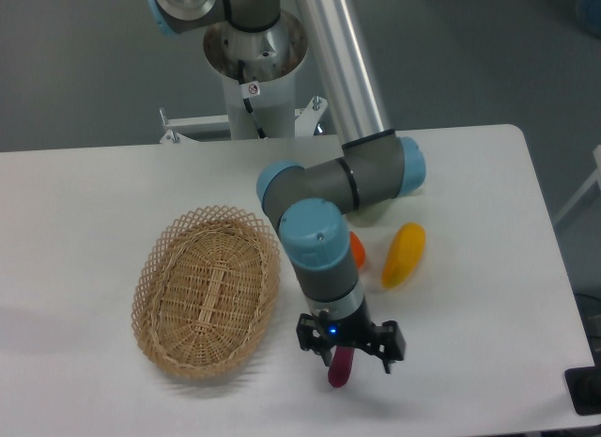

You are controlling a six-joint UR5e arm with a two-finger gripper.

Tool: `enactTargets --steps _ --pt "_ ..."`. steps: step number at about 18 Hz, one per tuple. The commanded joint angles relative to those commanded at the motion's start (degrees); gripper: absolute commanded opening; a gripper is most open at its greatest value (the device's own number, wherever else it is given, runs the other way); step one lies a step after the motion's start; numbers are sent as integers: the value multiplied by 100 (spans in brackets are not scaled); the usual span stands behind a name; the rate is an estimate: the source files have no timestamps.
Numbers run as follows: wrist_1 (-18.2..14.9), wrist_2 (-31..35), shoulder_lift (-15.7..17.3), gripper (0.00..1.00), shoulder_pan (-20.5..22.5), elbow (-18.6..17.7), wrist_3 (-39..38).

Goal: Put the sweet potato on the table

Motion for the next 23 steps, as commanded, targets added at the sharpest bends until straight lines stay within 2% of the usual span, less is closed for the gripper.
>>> enactTargets --steps 2,4,8,13,19,23 --pt "-79 -26 228 100 229 -17 210" --pt "-315 -35 439 100 413 -9 823" --pt "-1185 -114 826 100 896 -9 1712" --pt "-2143 -729 1240 100 1643 -43 3206" --pt "-2627 -1143 1477 100 2303 -193 4472" --pt "-2708 -1178 1521 100 2418 -193 4641"
